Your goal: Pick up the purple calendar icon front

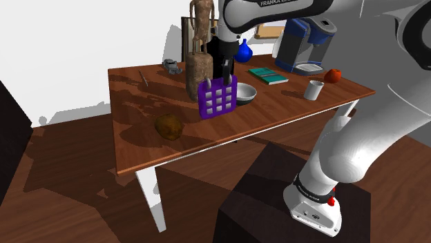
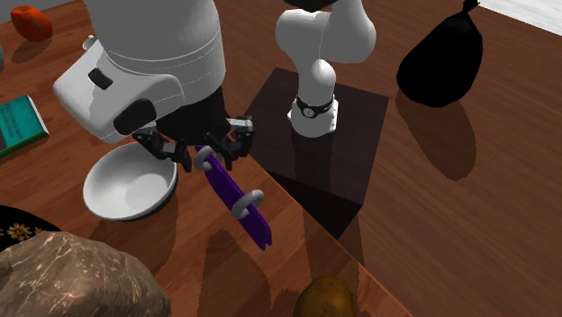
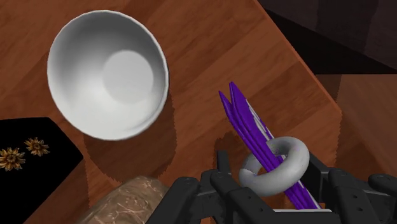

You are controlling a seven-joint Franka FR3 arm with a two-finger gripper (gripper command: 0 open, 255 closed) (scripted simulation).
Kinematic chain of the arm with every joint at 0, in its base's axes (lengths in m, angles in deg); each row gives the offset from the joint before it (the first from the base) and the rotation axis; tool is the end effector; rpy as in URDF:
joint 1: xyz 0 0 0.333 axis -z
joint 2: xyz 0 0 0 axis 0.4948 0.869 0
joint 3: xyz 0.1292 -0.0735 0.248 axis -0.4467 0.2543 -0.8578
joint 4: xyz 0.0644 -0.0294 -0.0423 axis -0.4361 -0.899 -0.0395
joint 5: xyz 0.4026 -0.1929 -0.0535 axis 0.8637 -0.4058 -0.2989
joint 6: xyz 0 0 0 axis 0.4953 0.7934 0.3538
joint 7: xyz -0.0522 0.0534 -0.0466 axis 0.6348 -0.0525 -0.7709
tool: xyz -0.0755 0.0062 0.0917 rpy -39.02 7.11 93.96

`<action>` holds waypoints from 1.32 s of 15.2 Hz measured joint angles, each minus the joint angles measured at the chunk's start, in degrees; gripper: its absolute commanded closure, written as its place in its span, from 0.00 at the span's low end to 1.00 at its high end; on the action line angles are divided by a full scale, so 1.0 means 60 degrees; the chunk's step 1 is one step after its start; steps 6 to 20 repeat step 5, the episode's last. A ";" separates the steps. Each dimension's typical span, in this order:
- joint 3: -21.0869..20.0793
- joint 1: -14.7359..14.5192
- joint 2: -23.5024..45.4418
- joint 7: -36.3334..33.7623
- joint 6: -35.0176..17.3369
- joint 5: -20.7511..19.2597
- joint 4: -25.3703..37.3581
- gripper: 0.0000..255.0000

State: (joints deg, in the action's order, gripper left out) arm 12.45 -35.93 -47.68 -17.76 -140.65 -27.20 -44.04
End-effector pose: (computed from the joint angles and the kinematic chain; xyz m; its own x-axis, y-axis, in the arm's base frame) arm 0.5324 -0.0324 0.4876 0.8851 0.4632 -0.0462 0.4655 -0.8815 0.0794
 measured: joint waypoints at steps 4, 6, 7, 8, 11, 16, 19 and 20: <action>-0.0024 -0.0009 -0.0054 0.0042 0.0541 0.0016 0.0489 1.00; -0.0031 -0.0013 -0.0049 0.0040 0.0616 0.0021 0.0568 1.00; -0.0031 -0.0013 -0.0049 0.0040 0.0616 0.0021 0.0568 1.00; -0.0031 -0.0013 -0.0049 0.0040 0.0616 0.0021 0.0568 1.00; -0.0031 -0.0013 -0.0049 0.0040 0.0616 0.0021 0.0568 1.00; -0.0031 -0.0013 -0.0049 0.0040 0.0616 0.0021 0.0568 1.00; -0.0031 -0.0013 -0.0049 0.0040 0.0616 0.0021 0.0568 1.00; -0.0031 -0.0013 -0.0049 0.0040 0.0616 0.0021 0.0568 1.00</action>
